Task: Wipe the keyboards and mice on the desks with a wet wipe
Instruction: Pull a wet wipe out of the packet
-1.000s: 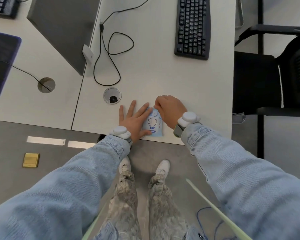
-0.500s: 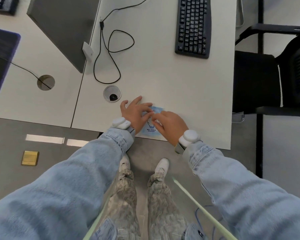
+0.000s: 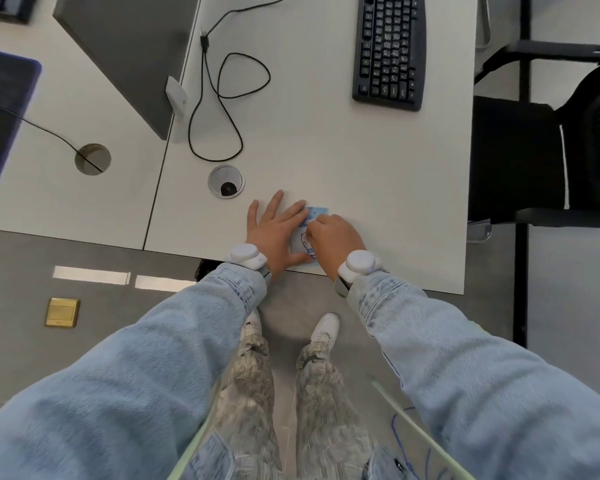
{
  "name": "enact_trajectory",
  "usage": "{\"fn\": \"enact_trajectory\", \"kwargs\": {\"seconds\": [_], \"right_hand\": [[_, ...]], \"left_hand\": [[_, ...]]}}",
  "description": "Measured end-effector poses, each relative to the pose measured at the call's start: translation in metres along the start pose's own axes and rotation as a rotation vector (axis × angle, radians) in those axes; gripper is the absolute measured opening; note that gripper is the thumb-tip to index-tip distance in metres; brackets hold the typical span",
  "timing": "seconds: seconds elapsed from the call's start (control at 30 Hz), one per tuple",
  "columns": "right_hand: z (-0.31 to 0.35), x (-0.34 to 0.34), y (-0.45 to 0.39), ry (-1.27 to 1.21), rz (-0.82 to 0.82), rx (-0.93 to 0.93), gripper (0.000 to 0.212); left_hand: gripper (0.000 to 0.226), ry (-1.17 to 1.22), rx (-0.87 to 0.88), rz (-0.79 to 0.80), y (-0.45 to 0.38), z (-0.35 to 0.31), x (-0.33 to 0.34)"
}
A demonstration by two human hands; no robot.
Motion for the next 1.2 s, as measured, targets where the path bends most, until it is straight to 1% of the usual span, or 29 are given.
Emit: {"fn": "enact_trajectory", "kwargs": {"seconds": [0.07, 0.17, 0.23, 0.33, 0.43, 0.57, 0.63, 0.67, 0.73, 0.77, 0.9, 1.07, 1.2], "right_hand": [[0.0, -0.002, 0.0, 0.013, 0.013, -0.013, 0.017], [0.001, -0.006, 0.004, 0.026, -0.027, -0.005, 0.017], [0.001, -0.007, 0.006, 0.009, -0.051, 0.014, 0.022], [0.0, -0.01, 0.008, 0.012, -0.085, 0.012, 0.024], [-0.004, -0.013, 0.008, -0.012, -0.086, 0.007, 0.026], [-0.01, -0.009, 0.01, -0.029, -0.079, 0.003, 0.02], [-0.011, -0.008, 0.01, -0.071, -0.097, 0.005, 0.007], [-0.011, -0.005, 0.01, -0.083, -0.096, 0.014, 0.006], [-0.009, 0.0, 0.007, -0.075, -0.041, 0.02, 0.016], [-0.009, 0.002, 0.005, -0.072, -0.027, 0.023, 0.018], [-0.005, 0.002, 0.0, -0.012, 0.015, 0.016, 0.008], [-0.004, -0.002, 0.003, -0.002, 0.007, 0.002, 0.011], [-0.004, -0.007, 0.009, -0.005, 0.025, -0.015, 0.01]], "left_hand": [[0.092, 0.02, -0.012, -0.006, 0.001, 0.002, 0.002], [0.093, 0.005, -0.017, 0.015, 0.001, 0.004, 0.001], [0.094, -0.007, -0.012, 0.028, 0.001, 0.005, 0.001], [0.094, -0.014, -0.016, 0.049, 0.001, 0.004, 0.002], [0.094, -0.025, -0.017, 0.058, 0.001, 0.004, 0.001], [0.095, -0.04, -0.02, 0.079, 0.001, 0.002, 0.0], [0.095, -0.042, -0.022, 0.077, 0.0, 0.003, 0.001], [0.095, -0.044, -0.024, 0.075, 0.0, 0.003, 0.002], [0.095, -0.051, -0.026, 0.074, 0.0, 0.004, 0.003], [0.095, -0.056, -0.024, 0.073, 0.0, 0.005, 0.004], [0.096, -0.058, -0.015, 0.064, -0.001, 0.006, 0.004], [0.095, -0.055, -0.016, 0.069, 0.0, 0.004, 0.003], [0.093, -0.075, -0.012, 0.07, 0.0, 0.004, 0.001]]}}
Point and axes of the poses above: each hand's wrist, its own y-axis away from the middle knuckle, its own x-axis out of the palm, z = x × y, the point moved 5 cm from there along -y, towards the middle knuckle, and after that the axes turned 4 degrees about y, right-handed, at the moved point
